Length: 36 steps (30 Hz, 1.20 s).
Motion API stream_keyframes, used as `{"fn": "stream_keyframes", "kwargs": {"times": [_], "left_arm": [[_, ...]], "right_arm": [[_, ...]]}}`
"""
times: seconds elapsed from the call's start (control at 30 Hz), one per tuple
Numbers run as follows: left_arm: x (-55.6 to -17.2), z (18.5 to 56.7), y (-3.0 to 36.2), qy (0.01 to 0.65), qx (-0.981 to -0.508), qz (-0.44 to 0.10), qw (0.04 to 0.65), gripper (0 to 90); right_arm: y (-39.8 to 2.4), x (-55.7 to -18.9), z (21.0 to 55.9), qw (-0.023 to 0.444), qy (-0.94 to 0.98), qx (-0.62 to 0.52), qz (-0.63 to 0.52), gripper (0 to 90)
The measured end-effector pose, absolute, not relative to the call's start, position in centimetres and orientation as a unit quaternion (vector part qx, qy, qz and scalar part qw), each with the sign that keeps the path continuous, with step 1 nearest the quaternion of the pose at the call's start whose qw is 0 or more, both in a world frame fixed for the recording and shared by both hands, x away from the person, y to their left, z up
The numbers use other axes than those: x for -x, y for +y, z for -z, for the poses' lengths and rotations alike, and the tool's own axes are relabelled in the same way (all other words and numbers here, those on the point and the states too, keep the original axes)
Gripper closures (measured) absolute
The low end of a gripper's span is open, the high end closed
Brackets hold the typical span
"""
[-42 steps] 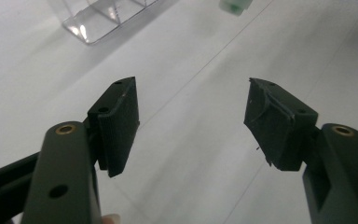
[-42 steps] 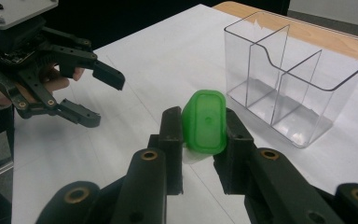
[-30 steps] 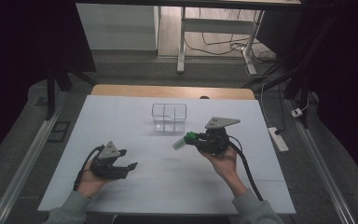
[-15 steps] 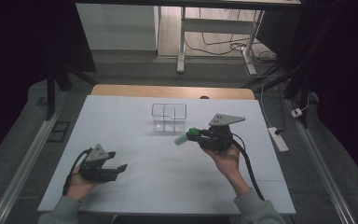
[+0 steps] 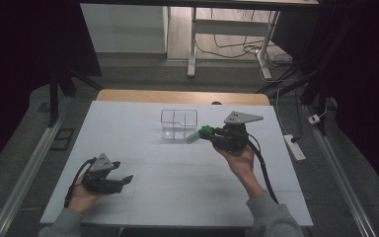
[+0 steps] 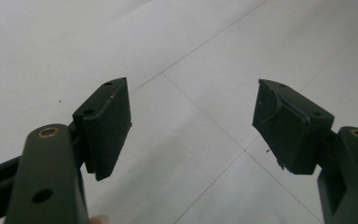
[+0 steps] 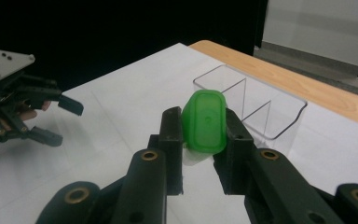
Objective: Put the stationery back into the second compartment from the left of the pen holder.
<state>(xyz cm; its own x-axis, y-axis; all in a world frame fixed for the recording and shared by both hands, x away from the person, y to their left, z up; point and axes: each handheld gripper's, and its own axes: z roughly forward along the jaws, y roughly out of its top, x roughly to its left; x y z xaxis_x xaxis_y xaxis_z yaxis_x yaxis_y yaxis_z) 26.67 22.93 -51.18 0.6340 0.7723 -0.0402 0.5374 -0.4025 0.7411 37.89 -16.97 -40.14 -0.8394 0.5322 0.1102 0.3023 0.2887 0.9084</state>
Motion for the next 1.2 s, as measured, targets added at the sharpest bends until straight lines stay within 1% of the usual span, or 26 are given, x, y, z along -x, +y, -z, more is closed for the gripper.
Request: {"fn": "stream_keyframes", "kwargs": {"times": [0.2,0.47,0.73,0.93,1.2], "left_arm": [[-26.6,51.2,23.3,0.402,-0.82,-0.158,0.375,27.8],[-26.7,51.3,23.1,0.397,-0.824,-0.157,0.373,27.5],[-26.7,51.1,23.2,0.398,-0.822,-0.158,0.375,27.4],[-26.7,51.2,23.1,0.397,-0.823,-0.156,0.374,27.2],[-26.8,51.3,23.2,0.398,-0.823,-0.154,0.374,27.2]], "right_arm": [[-16.2,-39.2,38.9,0.118,0.794,-0.265,-0.534,74.0],[-15.0,-42.0,38.5,0.123,0.791,-0.282,-0.529,73.9],[-13.5,-43.6,37.9,0.133,0.789,-0.288,-0.526,73.9],[-12.5,-45.1,38.4,0.137,0.79,-0.301,-0.517,73.9],[-11.9,-46.7,40.2,0.135,0.792,-0.318,-0.503,73.7]]}}
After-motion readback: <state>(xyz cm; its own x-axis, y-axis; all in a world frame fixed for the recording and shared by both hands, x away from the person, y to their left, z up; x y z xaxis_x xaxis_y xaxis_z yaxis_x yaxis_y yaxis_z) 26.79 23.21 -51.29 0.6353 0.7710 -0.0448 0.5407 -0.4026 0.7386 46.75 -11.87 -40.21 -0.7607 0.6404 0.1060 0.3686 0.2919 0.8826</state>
